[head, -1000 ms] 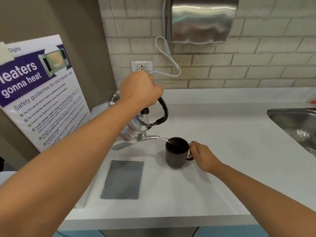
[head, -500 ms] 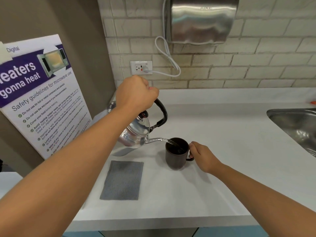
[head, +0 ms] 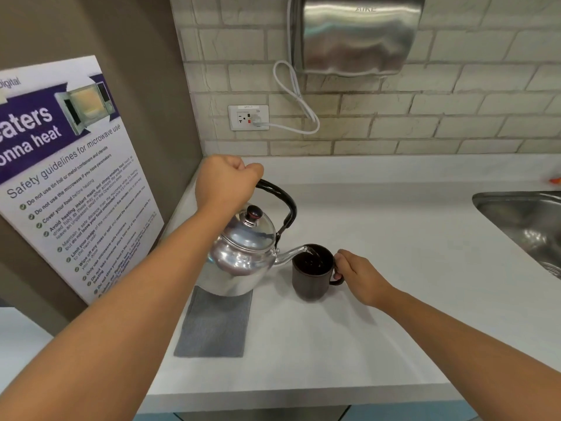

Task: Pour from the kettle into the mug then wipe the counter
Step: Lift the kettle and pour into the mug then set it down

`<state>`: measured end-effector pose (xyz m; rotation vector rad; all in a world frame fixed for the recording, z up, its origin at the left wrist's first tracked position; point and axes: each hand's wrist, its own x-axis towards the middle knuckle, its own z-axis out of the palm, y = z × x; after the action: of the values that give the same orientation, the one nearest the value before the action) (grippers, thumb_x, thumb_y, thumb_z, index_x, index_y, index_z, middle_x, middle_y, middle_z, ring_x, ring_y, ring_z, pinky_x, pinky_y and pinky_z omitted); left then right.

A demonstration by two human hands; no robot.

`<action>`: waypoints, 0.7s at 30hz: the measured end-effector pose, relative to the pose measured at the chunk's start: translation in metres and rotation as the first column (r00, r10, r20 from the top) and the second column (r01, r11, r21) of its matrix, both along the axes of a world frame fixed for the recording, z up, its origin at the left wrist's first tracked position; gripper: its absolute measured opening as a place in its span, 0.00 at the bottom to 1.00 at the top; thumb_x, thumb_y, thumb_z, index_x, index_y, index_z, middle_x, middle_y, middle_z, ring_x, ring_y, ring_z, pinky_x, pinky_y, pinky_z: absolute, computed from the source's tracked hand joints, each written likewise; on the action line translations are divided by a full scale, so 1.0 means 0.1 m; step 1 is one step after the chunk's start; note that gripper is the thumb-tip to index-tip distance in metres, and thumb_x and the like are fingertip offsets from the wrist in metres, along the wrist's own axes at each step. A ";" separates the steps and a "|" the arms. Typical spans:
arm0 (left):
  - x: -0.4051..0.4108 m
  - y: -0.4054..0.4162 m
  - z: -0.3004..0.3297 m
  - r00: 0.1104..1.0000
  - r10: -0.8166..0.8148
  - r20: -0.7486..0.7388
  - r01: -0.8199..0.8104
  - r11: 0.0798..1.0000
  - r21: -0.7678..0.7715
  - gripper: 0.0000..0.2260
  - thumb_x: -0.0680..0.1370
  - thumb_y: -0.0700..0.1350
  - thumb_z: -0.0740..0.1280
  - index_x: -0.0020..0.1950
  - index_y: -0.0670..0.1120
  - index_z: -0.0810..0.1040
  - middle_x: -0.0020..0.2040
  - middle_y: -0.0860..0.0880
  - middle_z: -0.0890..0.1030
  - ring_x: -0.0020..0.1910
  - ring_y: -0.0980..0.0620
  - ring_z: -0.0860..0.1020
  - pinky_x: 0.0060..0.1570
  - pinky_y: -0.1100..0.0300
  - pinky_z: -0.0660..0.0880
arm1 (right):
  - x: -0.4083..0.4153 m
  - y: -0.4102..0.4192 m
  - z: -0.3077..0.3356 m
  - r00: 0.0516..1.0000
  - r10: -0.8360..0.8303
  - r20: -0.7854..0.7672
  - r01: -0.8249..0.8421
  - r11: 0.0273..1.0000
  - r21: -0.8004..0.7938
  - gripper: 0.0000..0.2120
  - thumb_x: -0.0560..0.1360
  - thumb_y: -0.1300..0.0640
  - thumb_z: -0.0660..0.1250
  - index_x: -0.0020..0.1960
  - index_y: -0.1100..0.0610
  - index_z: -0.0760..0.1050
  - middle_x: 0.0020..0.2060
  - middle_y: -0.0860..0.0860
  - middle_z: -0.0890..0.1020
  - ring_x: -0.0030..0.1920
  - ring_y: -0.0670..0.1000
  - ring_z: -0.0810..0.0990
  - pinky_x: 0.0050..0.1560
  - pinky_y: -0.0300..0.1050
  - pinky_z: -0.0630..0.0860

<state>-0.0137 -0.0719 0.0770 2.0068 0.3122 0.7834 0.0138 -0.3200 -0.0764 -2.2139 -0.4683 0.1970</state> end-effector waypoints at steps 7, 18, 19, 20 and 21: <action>0.08 0.17 -0.08 0.998 0.012 0.058 -0.004 0.989 -0.145 0.20 0.65 0.42 0.66 0.18 0.48 0.60 0.17 0.55 0.56 0.19 0.56 0.55 0.25 0.66 0.59 | 0.06 -0.01 0.00 0.999 0.032 -0.023 -0.031 0.998 0.054 0.17 0.82 0.55 0.50 0.38 0.56 0.70 0.34 0.49 0.78 0.36 0.43 0.76 0.43 0.38 0.73; 0.46 0.58 -0.09 0.984 0.118 0.131 -0.047 0.891 -0.452 0.13 0.66 0.42 0.66 0.26 0.48 0.63 0.28 0.47 0.60 0.29 0.52 0.58 0.28 0.58 0.55 | 0.59 0.26 0.65 0.986 0.098 0.139 -0.109 0.991 0.079 0.16 0.81 0.55 0.53 0.40 0.58 0.74 0.36 0.50 0.79 0.36 0.42 0.75 0.45 0.39 0.71; 0.52 0.61 -0.14 0.984 0.117 0.133 -0.044 0.887 -0.459 0.14 0.66 0.41 0.66 0.26 0.48 0.63 0.28 0.48 0.60 0.28 0.53 0.58 0.27 0.59 0.55 | 0.66 0.37 0.76 0.980 0.107 0.165 -0.124 0.988 0.096 0.16 0.82 0.55 0.53 0.41 0.59 0.74 0.36 0.50 0.79 0.37 0.43 0.76 0.46 0.40 0.72; 0.59 0.64 -0.20 0.984 0.116 0.133 -0.041 0.886 -0.462 0.15 0.67 0.41 0.66 0.25 0.48 0.63 0.27 0.48 0.59 0.27 0.53 0.58 0.26 0.59 0.55 | 0.74 0.49 0.86 0.975 0.118 0.187 -0.140 0.984 0.110 0.17 0.82 0.54 0.53 0.42 0.60 0.75 0.37 0.51 0.79 0.38 0.45 0.77 0.47 0.41 0.73; 0.65 0.67 -0.27 0.985 0.112 0.131 -0.040 0.886 -0.461 0.15 0.67 0.41 0.66 0.25 0.48 0.62 0.27 0.49 0.59 0.27 0.53 0.58 0.26 0.60 0.55 | 0.81 0.61 0.95 0.970 0.129 0.204 -0.156 0.981 0.118 0.17 0.82 0.53 0.53 0.44 0.60 0.74 0.38 0.52 0.80 0.40 0.47 0.78 0.48 0.44 0.74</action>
<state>0.0513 -0.0049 0.0505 1.4883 0.4433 0.8212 0.0943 -0.2595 0.0189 -2.0785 -0.7297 0.0217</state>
